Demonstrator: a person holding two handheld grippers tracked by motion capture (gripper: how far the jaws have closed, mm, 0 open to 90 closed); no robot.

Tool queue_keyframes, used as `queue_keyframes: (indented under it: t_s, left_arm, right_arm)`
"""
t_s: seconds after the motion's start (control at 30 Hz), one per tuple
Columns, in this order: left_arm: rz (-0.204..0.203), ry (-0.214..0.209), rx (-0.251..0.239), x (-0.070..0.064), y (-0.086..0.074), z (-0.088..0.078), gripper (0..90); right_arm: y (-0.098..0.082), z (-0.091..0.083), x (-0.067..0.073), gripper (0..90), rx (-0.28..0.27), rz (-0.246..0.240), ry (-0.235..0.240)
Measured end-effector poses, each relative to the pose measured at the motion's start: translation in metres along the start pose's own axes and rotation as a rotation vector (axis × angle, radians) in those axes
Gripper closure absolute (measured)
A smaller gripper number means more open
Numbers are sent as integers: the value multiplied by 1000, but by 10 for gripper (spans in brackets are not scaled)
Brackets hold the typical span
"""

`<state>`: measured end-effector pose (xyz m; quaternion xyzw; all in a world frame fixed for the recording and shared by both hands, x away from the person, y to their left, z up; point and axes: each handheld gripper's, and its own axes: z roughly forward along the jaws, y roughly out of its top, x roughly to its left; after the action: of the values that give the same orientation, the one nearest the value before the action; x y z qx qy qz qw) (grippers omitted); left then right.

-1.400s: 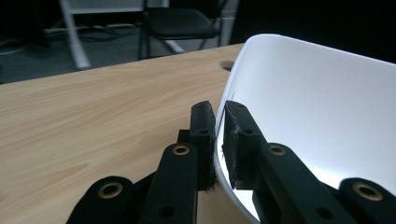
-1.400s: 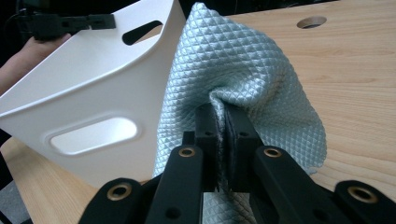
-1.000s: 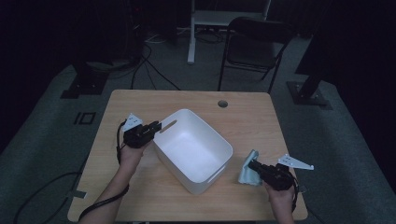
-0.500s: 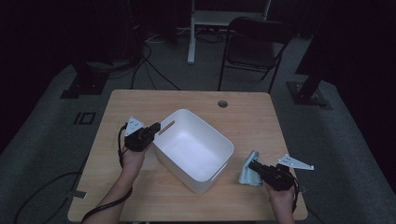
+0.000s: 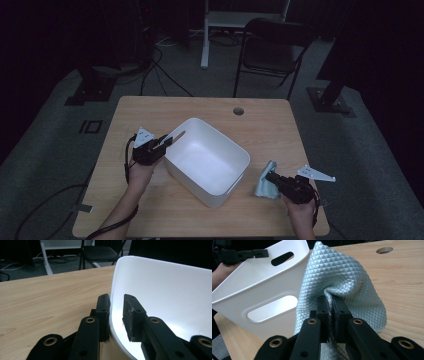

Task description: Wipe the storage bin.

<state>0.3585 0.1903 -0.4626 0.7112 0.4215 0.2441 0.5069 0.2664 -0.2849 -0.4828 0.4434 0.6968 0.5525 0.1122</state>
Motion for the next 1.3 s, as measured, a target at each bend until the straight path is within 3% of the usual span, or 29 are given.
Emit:
queue_keyframes:
  t_s: [0.17,0.37,0.47,0.57,0.7,0.87,1.3]
  left_arm:
    - [-24,27,-36,-1,-3,0,826]
    - [-41,12,-59,0,-5,1,833]
    - [-26,36,-59,-2,-4,0,836]
    - [18,66,-32,-5,-2,1,837]
    - [2,53,-37,-4,-2,1,838]
    - [-31,-4,-44,2,-3,1,846]
    - [-30,-1,-49,0,-3,1,847]
  right_arm:
    - [5,0,2,853,-4,-14,8]
    - [18,9,11,853,-17,-43,41]
    - [24,15,17,853,-14,-58,61]
    - [29,22,25,853,-15,-74,84]
    - [31,32,33,853,-17,-89,108]
    - [28,36,30,853,-34,-68,119]
    - [24,38,28,856,-45,-66,87]
